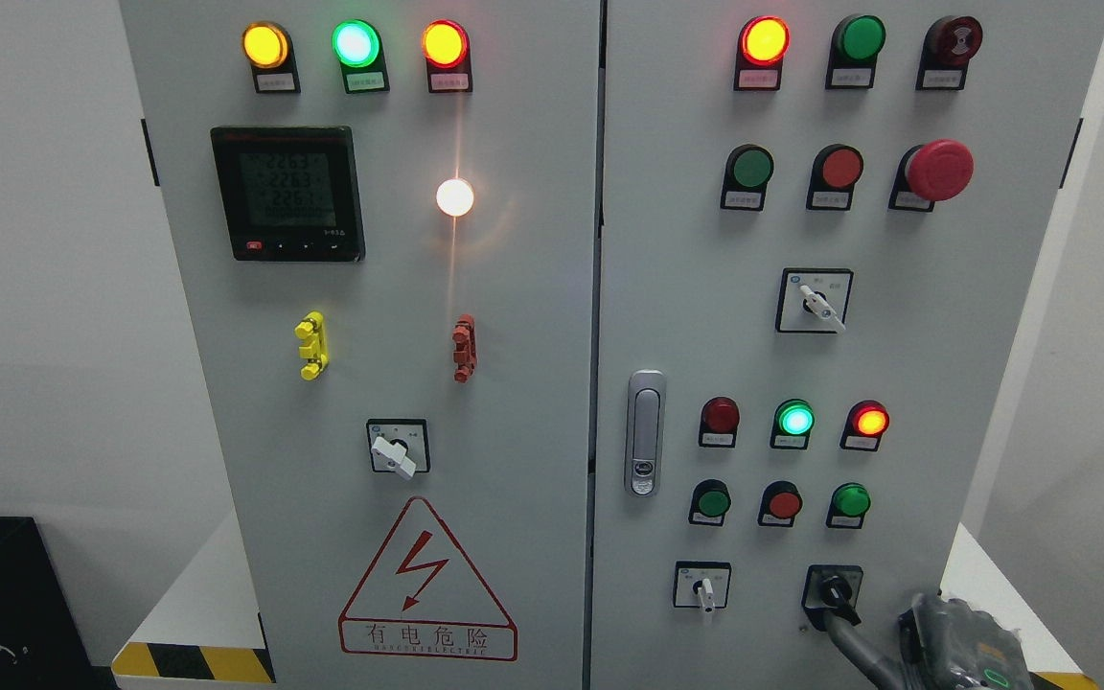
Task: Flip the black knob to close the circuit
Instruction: 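Twist the black knob with the right hand fingers, then hold the right hand at the turned knob, then release it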
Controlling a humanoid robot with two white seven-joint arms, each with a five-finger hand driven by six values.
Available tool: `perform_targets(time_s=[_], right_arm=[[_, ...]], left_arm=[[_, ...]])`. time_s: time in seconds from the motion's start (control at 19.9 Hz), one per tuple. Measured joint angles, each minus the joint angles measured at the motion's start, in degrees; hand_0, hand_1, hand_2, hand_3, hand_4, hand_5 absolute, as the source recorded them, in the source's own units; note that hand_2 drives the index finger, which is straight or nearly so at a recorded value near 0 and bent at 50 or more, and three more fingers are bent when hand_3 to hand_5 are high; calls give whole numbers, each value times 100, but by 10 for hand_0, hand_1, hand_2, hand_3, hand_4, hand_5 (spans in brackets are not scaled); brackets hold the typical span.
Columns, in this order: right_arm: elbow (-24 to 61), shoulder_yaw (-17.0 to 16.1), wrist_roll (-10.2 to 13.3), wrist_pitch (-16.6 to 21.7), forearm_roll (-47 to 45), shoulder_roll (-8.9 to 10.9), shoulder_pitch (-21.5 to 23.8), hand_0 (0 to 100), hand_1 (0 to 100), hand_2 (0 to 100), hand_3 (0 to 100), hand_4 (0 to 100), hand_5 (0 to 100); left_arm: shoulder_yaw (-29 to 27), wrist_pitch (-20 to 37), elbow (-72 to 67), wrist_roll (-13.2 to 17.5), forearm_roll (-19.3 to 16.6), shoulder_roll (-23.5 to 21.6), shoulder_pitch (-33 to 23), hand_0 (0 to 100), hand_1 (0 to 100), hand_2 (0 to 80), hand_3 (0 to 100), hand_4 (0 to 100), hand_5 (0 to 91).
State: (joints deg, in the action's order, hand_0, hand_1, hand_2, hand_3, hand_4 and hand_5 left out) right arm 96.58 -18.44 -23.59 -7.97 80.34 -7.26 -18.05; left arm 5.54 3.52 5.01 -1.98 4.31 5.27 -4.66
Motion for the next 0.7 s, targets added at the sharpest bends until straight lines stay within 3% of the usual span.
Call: perform_targets(time_s=[0.7], right_arm=[[54,-65,0,7,-23,-12,-9,0,0,863,1000,920,947]], left_arm=[[0,0,0,0,0,0,0,120,556,0,0,0,0]])
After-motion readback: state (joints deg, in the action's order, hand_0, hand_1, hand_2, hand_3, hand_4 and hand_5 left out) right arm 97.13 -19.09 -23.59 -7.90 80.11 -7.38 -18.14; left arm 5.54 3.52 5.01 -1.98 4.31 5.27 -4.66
